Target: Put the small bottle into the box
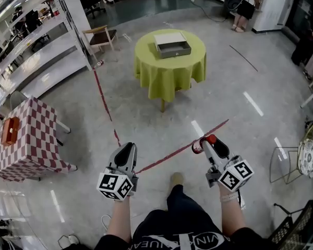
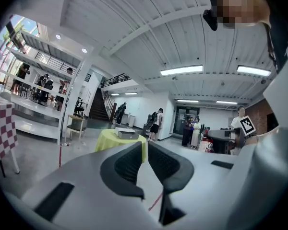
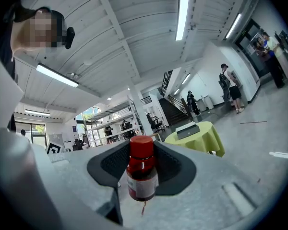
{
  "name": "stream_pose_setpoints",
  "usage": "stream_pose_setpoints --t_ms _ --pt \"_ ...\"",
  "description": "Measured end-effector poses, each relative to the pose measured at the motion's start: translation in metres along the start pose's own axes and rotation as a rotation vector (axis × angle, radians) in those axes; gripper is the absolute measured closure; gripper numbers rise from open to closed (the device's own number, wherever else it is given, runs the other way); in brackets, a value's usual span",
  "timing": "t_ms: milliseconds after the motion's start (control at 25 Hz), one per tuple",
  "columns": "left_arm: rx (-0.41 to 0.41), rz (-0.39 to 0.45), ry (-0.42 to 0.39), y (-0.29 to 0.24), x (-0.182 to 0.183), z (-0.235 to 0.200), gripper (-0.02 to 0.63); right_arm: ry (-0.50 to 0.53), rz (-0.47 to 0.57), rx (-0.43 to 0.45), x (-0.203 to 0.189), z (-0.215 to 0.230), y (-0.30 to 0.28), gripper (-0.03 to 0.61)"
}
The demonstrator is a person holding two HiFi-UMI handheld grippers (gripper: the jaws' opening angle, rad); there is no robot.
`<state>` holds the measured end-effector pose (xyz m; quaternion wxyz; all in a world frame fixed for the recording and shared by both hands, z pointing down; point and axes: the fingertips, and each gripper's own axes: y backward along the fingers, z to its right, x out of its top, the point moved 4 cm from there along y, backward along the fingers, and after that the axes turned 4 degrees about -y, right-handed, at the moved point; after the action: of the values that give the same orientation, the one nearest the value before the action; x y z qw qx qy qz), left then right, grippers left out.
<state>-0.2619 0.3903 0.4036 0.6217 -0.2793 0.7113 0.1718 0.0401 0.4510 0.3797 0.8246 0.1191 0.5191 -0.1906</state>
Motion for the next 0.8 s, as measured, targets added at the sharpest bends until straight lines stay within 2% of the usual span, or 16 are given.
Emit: stream_pose_setpoints --t_ms 240,480,800 --pt "-0.009 0.016 -0.008 -0.088 0.025 -0.011 0.573 0.014 -0.016 0.028 0.037 0.052 -0.060 0.428" --pt "-0.017 0.017 -0.018 -0.160 0.031 -0.014 0.572 0.021 -0.024 0.053 0.059 0.099 -0.104 0.427" --pt "-0.018 0.022 -0.029 -0.213 0.035 -0.011 0.573 0.000 -0.040 0.068 0.070 0.140 -0.133 0.428"
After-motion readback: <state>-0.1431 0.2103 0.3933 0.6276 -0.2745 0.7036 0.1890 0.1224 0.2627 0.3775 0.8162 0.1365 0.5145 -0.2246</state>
